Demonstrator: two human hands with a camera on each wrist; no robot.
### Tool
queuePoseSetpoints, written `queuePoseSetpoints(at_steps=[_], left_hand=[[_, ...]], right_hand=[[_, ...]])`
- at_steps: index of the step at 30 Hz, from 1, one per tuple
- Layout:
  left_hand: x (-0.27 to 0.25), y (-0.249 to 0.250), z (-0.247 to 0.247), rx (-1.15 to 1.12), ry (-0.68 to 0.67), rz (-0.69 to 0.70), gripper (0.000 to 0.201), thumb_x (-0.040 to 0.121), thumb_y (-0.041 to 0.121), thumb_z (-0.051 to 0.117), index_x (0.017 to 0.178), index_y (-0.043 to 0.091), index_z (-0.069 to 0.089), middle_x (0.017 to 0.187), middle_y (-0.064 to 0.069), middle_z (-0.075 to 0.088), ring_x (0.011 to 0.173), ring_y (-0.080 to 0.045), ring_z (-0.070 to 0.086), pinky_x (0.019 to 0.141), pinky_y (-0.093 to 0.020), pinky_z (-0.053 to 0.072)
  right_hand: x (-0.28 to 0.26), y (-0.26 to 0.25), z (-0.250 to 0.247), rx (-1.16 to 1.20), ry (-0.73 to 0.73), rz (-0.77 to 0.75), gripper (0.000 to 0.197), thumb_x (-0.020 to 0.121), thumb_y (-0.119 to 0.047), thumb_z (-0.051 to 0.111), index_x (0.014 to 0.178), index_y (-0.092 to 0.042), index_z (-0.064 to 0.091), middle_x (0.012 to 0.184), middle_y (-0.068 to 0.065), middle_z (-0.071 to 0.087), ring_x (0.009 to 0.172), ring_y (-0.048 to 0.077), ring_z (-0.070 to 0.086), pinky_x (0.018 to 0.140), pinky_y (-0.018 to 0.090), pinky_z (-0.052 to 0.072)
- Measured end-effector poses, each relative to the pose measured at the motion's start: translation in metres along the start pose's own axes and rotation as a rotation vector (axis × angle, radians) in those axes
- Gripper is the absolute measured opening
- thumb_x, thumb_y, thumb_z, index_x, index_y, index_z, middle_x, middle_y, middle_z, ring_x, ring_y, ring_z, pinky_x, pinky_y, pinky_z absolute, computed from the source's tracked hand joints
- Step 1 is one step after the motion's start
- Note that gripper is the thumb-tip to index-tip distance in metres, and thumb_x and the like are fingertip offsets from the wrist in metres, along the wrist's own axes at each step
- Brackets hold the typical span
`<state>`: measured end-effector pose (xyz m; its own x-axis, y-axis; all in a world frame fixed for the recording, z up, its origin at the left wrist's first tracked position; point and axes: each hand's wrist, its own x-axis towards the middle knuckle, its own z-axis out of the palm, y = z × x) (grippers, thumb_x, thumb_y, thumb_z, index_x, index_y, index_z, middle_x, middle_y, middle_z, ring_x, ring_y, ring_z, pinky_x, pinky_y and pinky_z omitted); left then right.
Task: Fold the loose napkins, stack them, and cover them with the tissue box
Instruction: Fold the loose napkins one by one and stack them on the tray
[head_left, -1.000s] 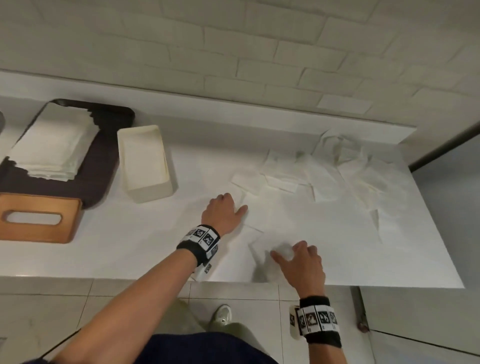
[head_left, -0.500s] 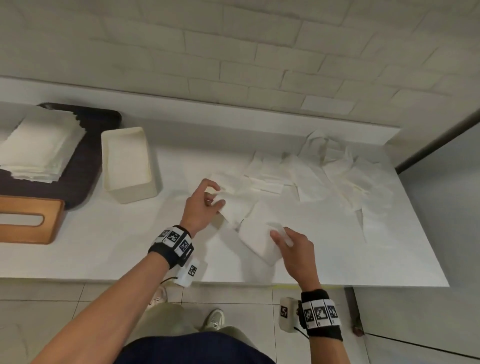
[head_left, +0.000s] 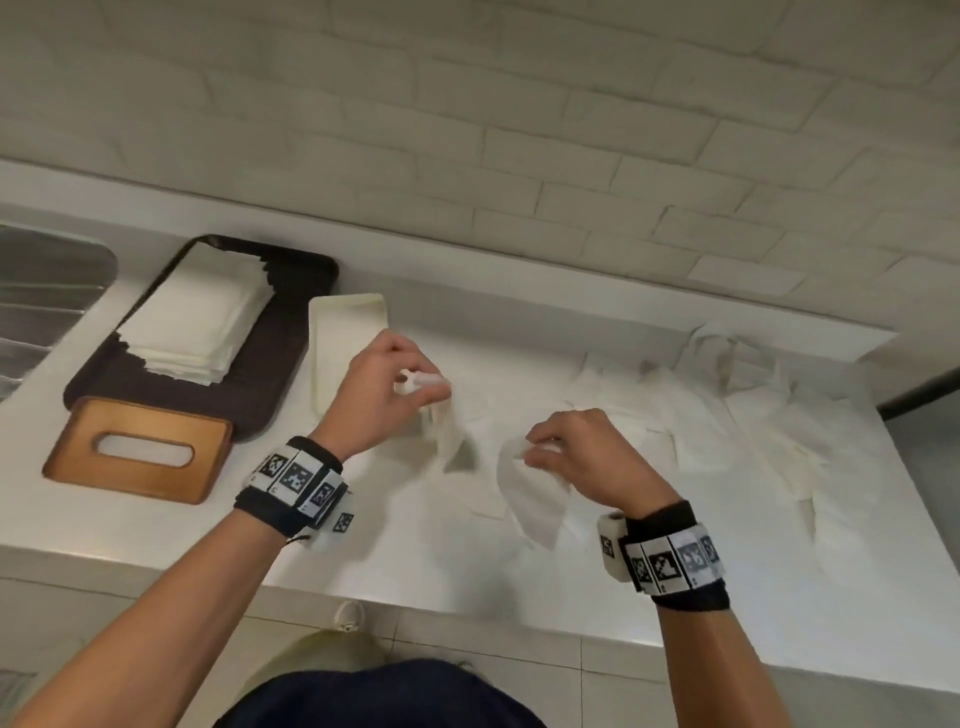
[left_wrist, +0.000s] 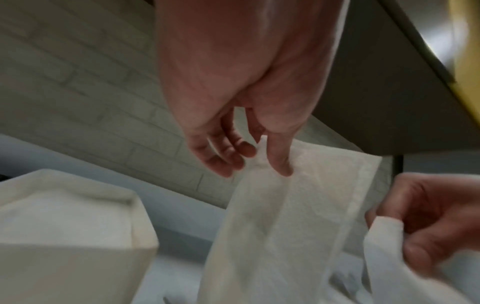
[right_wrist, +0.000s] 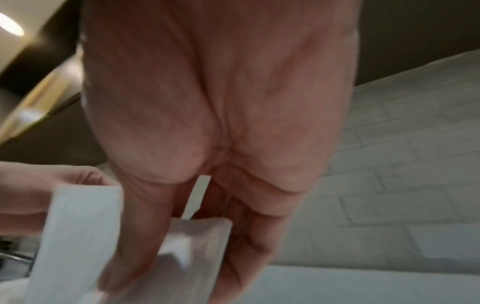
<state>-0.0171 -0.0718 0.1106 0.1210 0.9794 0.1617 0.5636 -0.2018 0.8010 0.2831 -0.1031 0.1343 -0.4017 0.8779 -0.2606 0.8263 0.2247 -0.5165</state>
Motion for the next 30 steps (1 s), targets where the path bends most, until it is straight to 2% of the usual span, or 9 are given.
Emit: queuePoseSetpoints(at_steps=[2,6,11,13,16,20,23,27,30], left_hand=[[0.010,-0.009,-0.028,-0.013,0.082,-0.001,0.021,0.086,0.036,0.089,0.098,0.022,0.079,0.118,0.010,0.070,0.108,-0.010,0.068,0.095,-0.035,0.058],[0.024,-0.020,-0.099,-0.036,0.218,-0.071,0.021,0.093,0.041,0.083,0.100,0.022,0.076,0.093,0.006,0.081,0.085,-0.016,0.078,0.081,-0.045,0.064],[0.038,-0.053,-0.167,0.026,0.336,-0.133,0.038,0.092,0.047,0.082,0.090,0.009,0.077,0.080,-0.004,0.078,0.077,-0.021,0.074,0.082,-0.036,0.059],[0.040,-0.063,-0.184,0.033,0.341,-0.169,0.039,0.093,0.042,0.083,0.079,0.008,0.069,0.064,0.003,0.067,0.062,-0.005,0.065,0.066,-0.014,0.049],[0.042,-0.080,-0.203,0.023,0.345,-0.164,0.027,0.093,0.034,0.083,0.075,0.030,0.064,0.062,0.016,0.067,0.063,0.008,0.063,0.061,-0.007,0.041],[0.045,-0.100,-0.227,-0.011,0.360,-0.190,0.021,0.091,0.042,0.084,0.080,0.032,0.069,0.078,0.018,0.075,0.072,0.004,0.068,0.068,-0.015,0.045],[0.052,-0.106,-0.233,-0.028,0.367,-0.179,0.034,0.091,0.039,0.085,0.070,0.033,0.057,0.057,0.023,0.059,0.056,0.005,0.055,0.061,-0.007,0.037],[0.064,-0.116,-0.234,-0.052,0.345,-0.161,0.049,0.086,0.052,0.085,0.073,0.016,0.055,0.061,-0.006,0.044,0.060,-0.016,0.038,0.064,-0.031,0.039],[0.075,-0.105,-0.227,-0.078,0.304,-0.161,0.049,0.086,0.047,0.087,0.076,0.010,0.057,0.060,0.001,0.037,0.061,-0.015,0.033,0.061,-0.031,0.035]], right_hand=[[0.029,-0.028,-0.015,-0.015,-0.077,-0.052,0.010,0.092,-0.029,0.086,0.100,-0.033,0.081,0.095,-0.016,0.077,0.085,-0.005,0.064,0.077,0.016,0.044],[0.113,-0.081,-0.032,-0.139,-0.037,-0.147,0.015,0.088,-0.035,0.087,0.102,-0.034,0.080,0.096,-0.015,0.076,0.085,0.001,0.062,0.082,0.024,0.050],[0.228,-0.139,-0.038,-0.123,0.209,-0.115,0.012,0.084,-0.040,0.071,0.094,-0.046,0.072,0.105,-0.009,0.076,0.107,0.022,0.069,0.095,0.040,0.058],[0.258,-0.160,-0.040,-0.076,0.338,-0.120,0.014,0.093,-0.035,0.069,0.103,-0.044,0.072,0.110,-0.005,0.078,0.108,0.025,0.071,0.095,0.043,0.059],[0.269,-0.184,-0.037,-0.053,0.531,-0.179,0.017,0.103,-0.022,0.066,0.115,-0.033,0.073,0.107,-0.003,0.080,0.100,0.022,0.074,0.086,0.037,0.059],[0.259,-0.176,0.009,-0.139,0.669,-0.301,0.016,0.102,-0.020,0.068,0.115,-0.025,0.074,0.103,0.000,0.081,0.087,0.027,0.076,0.073,0.039,0.061],[0.245,-0.160,0.059,-0.134,0.625,-0.374,0.012,0.099,-0.015,0.074,0.108,-0.023,0.078,0.103,-0.002,0.081,0.086,0.023,0.076,0.081,0.040,0.062],[0.227,-0.140,0.118,-0.182,0.528,-0.425,0.014,0.094,-0.011,0.080,0.100,-0.023,0.082,0.100,-0.007,0.083,0.088,0.015,0.076,0.095,0.042,0.060],[0.220,-0.124,0.143,-0.248,0.477,-0.412,0.018,0.090,-0.010,0.082,0.096,-0.027,0.080,0.095,-0.011,0.081,0.085,0.010,0.076,0.111,0.041,0.051]])
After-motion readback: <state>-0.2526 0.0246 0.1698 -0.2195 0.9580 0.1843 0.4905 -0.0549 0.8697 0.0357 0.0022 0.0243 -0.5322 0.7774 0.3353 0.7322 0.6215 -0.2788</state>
